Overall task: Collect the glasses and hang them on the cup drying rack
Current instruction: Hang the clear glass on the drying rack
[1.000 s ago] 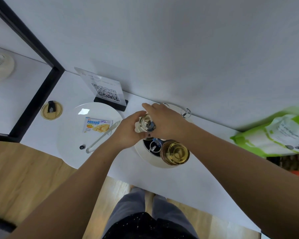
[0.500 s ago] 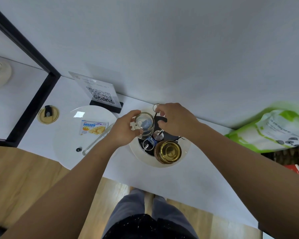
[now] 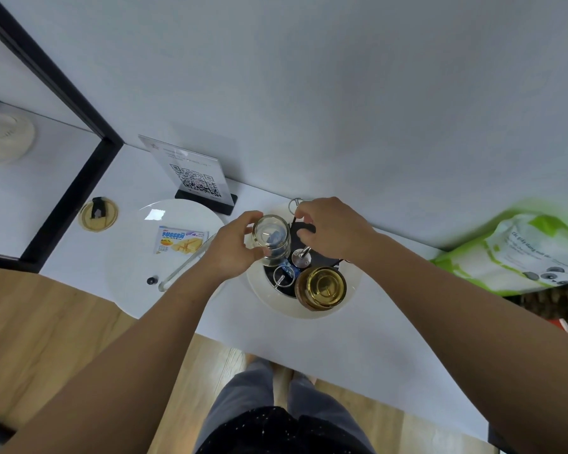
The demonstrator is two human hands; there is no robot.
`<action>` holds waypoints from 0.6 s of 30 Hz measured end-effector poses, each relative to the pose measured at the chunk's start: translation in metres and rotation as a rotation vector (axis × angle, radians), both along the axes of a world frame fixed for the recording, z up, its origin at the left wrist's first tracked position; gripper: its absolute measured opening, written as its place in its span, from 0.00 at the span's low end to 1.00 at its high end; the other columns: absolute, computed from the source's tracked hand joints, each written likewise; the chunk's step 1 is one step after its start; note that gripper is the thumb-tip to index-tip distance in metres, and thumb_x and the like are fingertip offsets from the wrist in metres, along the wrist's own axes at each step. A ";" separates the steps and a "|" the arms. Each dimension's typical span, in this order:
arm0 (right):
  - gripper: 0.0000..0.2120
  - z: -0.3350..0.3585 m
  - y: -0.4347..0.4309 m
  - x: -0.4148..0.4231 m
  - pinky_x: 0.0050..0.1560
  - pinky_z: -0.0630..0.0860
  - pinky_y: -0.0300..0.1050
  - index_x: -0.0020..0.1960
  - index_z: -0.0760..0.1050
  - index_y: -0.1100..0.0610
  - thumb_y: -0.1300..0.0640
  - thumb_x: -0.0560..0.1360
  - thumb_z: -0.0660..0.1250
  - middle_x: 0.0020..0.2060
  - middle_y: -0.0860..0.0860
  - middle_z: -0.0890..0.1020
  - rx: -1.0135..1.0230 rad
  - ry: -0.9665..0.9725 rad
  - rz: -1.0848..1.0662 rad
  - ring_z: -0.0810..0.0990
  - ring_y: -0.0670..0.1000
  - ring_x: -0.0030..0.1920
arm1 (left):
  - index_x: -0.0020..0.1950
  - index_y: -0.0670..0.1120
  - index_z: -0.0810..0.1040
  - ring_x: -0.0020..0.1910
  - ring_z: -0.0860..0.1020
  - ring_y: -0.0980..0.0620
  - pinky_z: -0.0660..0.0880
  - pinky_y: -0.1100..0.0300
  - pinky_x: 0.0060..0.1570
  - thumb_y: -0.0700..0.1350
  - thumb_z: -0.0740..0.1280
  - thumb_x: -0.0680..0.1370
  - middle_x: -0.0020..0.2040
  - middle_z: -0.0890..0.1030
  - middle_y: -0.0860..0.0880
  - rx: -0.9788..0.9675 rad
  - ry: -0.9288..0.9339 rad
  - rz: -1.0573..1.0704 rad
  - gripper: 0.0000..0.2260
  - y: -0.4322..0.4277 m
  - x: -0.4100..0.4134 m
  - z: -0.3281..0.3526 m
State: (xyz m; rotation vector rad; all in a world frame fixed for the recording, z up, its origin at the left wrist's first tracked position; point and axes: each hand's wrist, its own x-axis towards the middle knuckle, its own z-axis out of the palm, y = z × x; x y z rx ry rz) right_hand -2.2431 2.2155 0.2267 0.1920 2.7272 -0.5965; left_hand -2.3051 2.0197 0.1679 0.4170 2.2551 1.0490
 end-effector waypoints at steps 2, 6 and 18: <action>0.16 0.003 0.000 0.001 0.48 0.75 0.44 0.65 0.74 0.53 0.52 0.78 0.65 0.55 0.52 0.81 -0.022 0.012 -0.011 0.79 0.52 0.51 | 0.74 0.51 0.66 0.68 0.72 0.48 0.72 0.51 0.63 0.41 0.77 0.71 0.71 0.73 0.50 -0.013 -0.003 0.012 0.34 -0.001 0.001 0.000; 0.16 0.013 0.003 0.003 0.50 0.72 0.42 0.66 0.74 0.53 0.51 0.79 0.64 0.59 0.52 0.80 -0.029 0.027 -0.020 0.78 0.52 0.55 | 0.77 0.53 0.62 0.70 0.70 0.48 0.71 0.49 0.66 0.43 0.77 0.70 0.75 0.67 0.50 -0.003 0.007 0.055 0.39 -0.003 0.005 0.008; 0.13 0.069 -0.057 -0.011 0.54 0.77 0.51 0.60 0.77 0.55 0.51 0.77 0.66 0.54 0.52 0.81 -0.112 0.220 0.230 0.79 0.53 0.53 | 0.71 0.52 0.71 0.63 0.75 0.54 0.74 0.61 0.57 0.44 0.73 0.74 0.69 0.73 0.53 0.110 0.266 0.326 0.26 -0.071 0.039 0.108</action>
